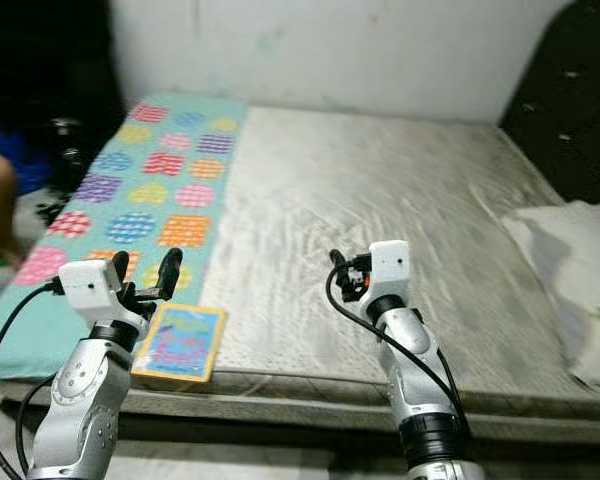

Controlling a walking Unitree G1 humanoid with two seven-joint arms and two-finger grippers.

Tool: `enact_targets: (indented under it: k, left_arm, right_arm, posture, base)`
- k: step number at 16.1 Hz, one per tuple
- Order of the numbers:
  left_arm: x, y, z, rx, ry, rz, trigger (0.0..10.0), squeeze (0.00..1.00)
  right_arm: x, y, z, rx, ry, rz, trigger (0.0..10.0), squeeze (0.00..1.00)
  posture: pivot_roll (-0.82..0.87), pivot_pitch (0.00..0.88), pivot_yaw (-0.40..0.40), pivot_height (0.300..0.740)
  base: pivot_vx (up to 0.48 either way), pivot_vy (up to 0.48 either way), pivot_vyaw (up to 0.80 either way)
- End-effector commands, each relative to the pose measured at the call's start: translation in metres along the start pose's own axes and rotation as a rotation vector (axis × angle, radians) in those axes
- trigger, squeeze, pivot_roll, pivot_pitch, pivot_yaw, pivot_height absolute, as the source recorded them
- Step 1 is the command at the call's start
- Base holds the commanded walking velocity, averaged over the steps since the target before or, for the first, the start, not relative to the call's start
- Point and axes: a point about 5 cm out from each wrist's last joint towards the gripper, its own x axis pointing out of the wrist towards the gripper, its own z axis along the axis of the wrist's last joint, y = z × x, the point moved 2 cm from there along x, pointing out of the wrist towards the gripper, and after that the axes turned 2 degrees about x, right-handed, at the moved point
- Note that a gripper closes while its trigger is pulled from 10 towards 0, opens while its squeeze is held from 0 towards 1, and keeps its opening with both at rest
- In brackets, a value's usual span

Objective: Clean up the room

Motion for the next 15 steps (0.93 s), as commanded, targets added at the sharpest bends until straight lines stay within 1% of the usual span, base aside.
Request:
enact_targets:
  k: [1, 10, 12, 15]
  left_arm:
    - [0.0015, -0.0050, 0.0019, -0.004, -0.009, -0.021, 10.0, 0.00]
    - [0.0022, -0.0057, 0.0008, -0.003, -0.003, -0.023, 10.0, 0.00]
    - [0.0034, -0.0041, -0.0032, 0.016, 0.027, -0.005, 10.0, 0.00]
    - [0.0035, 0.0020, -0.0073, 0.010, 0.051, 0.041, 10.0, 0.00]
  right_arm:
    - [-0.0004, -0.0041, 0.0036, -0.005, -0.012, -0.008, 10.0, 0.00]
    - [0.0001, -0.0084, 0.0035, 0.006, -0.014, -0.034, 10.0, 0.00]
    - [0.0004, -0.0089, 0.0026, 0.001, -0.010, -0.037, 10.0, 0.00]
    - [0.0004, -0.0104, 0.0012, 0.000, -0.005, -0.043, 10.0, 0.00]
  posture:
    - [-0.04, 0.031, -0.026, 0.740]
    - [-0.04, 0.025, -0.028, 0.740]
    - [-0.04, 0.022, -0.030, 0.740]
    - [-0.04, 0.019, -0.028, 0.740]
  base:
    - [0.435, 0.000, 0.00]
    - [0.435, 0.000, 0.00]
    - [0.000, 0.000, 0.00]
    - [0.000, 0.000, 0.00]
